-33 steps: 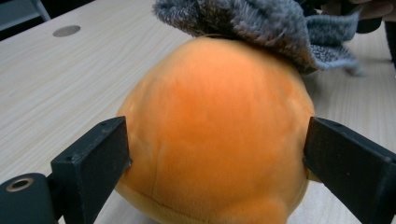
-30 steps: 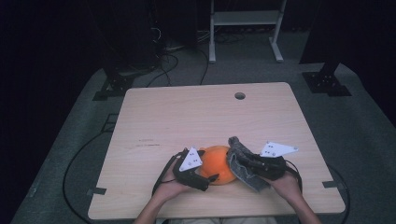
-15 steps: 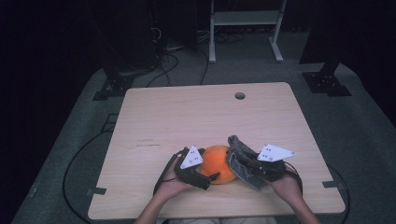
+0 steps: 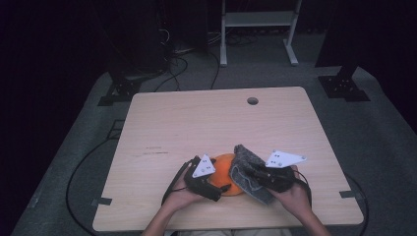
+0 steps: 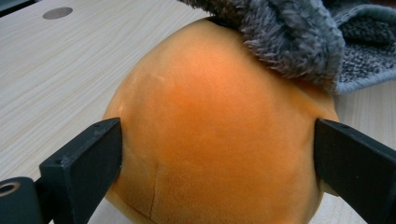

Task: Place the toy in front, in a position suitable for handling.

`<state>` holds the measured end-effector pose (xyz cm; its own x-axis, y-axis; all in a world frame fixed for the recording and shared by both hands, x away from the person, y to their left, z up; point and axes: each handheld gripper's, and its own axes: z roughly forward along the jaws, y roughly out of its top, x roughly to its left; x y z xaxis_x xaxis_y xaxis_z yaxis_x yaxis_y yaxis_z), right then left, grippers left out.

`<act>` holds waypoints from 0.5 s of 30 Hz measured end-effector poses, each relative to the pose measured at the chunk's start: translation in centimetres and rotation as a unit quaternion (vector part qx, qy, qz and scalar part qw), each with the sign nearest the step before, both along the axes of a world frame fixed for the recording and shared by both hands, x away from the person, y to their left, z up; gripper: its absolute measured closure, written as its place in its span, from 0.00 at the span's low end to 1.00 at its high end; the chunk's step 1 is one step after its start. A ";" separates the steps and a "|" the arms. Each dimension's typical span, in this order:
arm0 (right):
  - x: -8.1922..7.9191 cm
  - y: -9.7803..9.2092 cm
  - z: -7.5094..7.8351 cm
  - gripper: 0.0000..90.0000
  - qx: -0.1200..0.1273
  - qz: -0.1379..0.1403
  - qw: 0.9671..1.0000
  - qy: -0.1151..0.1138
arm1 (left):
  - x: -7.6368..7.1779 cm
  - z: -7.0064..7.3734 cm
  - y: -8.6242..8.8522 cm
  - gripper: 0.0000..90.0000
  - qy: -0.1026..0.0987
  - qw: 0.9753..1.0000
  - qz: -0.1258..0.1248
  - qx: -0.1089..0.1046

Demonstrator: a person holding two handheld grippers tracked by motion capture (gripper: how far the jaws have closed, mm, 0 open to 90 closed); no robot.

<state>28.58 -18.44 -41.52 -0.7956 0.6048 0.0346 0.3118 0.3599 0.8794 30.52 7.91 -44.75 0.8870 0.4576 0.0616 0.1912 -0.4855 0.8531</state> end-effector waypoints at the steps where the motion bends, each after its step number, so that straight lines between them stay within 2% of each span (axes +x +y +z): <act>1: 0.1 -0.1 -0.1 0.87 0.000 -0.003 1.000 0.006 | 0.0 0.0 0.0 0.04 -0.001 1.000 -0.001 -0.002; 3: 0.6 -0.7 -0.3 0.87 0.006 -0.013 1.000 0.025 | 0.1 0.0 0.0 0.05 -0.003 1.000 -0.002 -0.007; 5: 1.3 -1.7 -0.7 0.88 0.003 -0.036 0.998 0.045 | 0.1 0.0 0.0 0.05 -0.005 1.000 -0.002 -0.009; 7: 1.7 -2.6 -0.9 0.88 0.006 -0.055 0.996 0.073 | 0.0 -0.1 -0.1 0.03 -0.009 1.000 -0.001 -0.005; 9: 1.7 -3.7 -1.1 0.88 -0.005 -0.078 0.993 0.086 | 0.0 -0.1 -0.1 0.02 -0.007 1.000 0.000 -0.006; 10: 1.7 -3.7 -1.1 0.88 -0.005 -0.078 0.993 0.086 | 0.1 -0.1 -0.1 0.02 -0.006 1.000 0.001 -0.006; 12: 0.6 -3.5 0.2 0.88 0.011 -0.065 0.996 0.055 | 0.2 -0.1 -0.1 0.01 -0.006 1.000 0.003 -0.008; 13: 0.6 -3.5 0.2 0.88 0.011 -0.065 0.996 0.055 | 0.2 -0.1 -0.1 0.00 -0.006 1.000 0.003 -0.008; 15: -0.4 -2.2 1.1 0.88 0.021 -0.039 0.999 0.031 | 0.1 -0.1 -0.3 0.00 -0.005 1.000 0.008 -0.010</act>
